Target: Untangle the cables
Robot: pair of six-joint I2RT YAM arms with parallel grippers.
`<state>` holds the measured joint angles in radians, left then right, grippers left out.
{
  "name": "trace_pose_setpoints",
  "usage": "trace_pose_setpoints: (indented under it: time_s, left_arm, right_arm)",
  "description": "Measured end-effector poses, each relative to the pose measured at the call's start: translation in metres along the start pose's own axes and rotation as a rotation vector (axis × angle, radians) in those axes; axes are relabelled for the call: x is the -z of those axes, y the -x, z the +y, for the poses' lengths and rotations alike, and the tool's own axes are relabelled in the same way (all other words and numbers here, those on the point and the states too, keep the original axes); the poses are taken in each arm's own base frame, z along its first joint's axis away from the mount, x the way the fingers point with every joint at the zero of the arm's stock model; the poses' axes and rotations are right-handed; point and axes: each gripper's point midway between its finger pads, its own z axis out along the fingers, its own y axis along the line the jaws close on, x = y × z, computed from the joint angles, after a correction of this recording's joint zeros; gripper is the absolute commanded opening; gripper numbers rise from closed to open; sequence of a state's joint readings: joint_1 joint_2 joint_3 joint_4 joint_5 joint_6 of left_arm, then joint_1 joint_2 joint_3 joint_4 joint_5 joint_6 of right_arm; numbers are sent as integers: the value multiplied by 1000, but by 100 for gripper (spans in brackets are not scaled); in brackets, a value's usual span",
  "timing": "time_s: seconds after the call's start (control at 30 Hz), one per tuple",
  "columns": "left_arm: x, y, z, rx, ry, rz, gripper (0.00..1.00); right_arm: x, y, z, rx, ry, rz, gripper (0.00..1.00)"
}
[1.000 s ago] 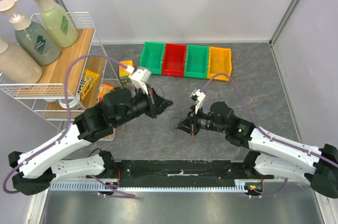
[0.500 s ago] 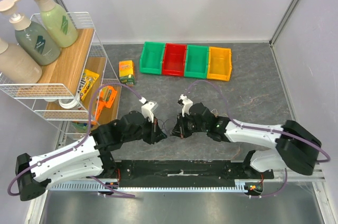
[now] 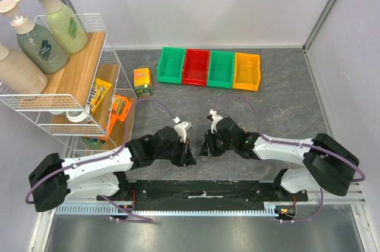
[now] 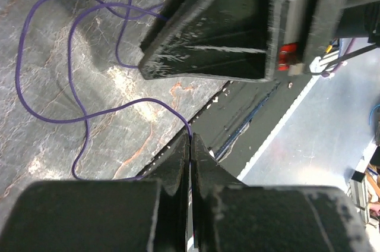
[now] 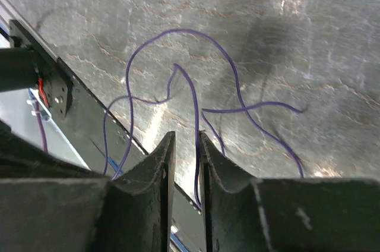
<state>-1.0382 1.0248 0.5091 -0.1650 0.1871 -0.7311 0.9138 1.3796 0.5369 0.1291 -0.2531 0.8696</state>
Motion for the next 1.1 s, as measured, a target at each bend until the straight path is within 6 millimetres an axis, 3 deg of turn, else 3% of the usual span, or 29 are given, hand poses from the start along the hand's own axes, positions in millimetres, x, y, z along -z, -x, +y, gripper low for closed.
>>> trace_pose_setpoints:
  time_s: [0.13, 0.27, 0.33, 0.47, 0.57, 0.8, 0.9, 0.93, 1.1]
  left_arm:
    - [-13, -8, 4, 7, 4, 48, 5]
    - [-14, -8, 0, 2, -23, 49, 47]
    - [-11, -6, -4, -2, -48, 26, 60]
    - [3, 0, -14, -12, -98, -21, 75]
    - [21, 11, -29, -30, -156, -84, 81]
    - [63, 22, -48, -54, -219, -165, 86]
    - [73, 23, -49, -56, -221, -186, 86]
    - [74, 23, -47, -54, -213, -190, 86]
    - [80, 25, -39, -47, -177, -218, 84]
  right_arm:
    - [13, 0, -1, 25, -13, -1, 38]
    - [27, 10, 3, 40, 5, -43, 49]
    - [32, 12, 3, 47, 10, -60, 56]
    - [35, 7, -5, 58, -9, -39, 69]
    - [36, 2, -8, 73, -17, -16, 79]
    - [40, 8, -3, 60, -43, -1, 86]
    - [37, 12, 4, 36, -34, -3, 88]
    - [36, 12, 6, 39, -35, 1, 94]
    - [27, 5, 14, 126, -44, 45, 95]
